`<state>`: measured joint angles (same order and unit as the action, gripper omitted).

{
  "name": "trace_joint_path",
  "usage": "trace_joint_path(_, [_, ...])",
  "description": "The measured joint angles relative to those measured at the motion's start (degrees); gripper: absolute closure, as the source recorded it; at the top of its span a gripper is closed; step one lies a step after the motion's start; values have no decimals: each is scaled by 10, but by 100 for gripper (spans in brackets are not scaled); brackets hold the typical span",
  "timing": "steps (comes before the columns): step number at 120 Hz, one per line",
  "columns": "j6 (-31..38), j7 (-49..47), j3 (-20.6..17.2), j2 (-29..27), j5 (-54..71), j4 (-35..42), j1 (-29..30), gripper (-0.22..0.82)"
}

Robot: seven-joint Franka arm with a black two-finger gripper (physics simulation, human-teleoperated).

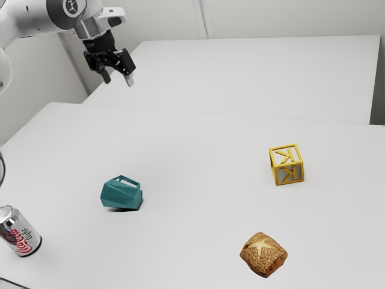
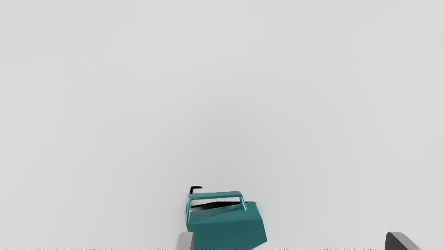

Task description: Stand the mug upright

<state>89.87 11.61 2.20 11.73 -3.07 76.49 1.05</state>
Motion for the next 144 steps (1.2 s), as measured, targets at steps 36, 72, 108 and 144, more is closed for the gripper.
trace_joint_path(36, [-12,-1,0,-27,0,27,0,0])
trace_joint_path(72, [-22,4,51,-142,-85,194,-36,0])
trace_joint_path(108, [-29,79,130,-166,-179,262,29,0])
trace_joint_path(144, [-28,181,134,-108,-264,317,116,0])
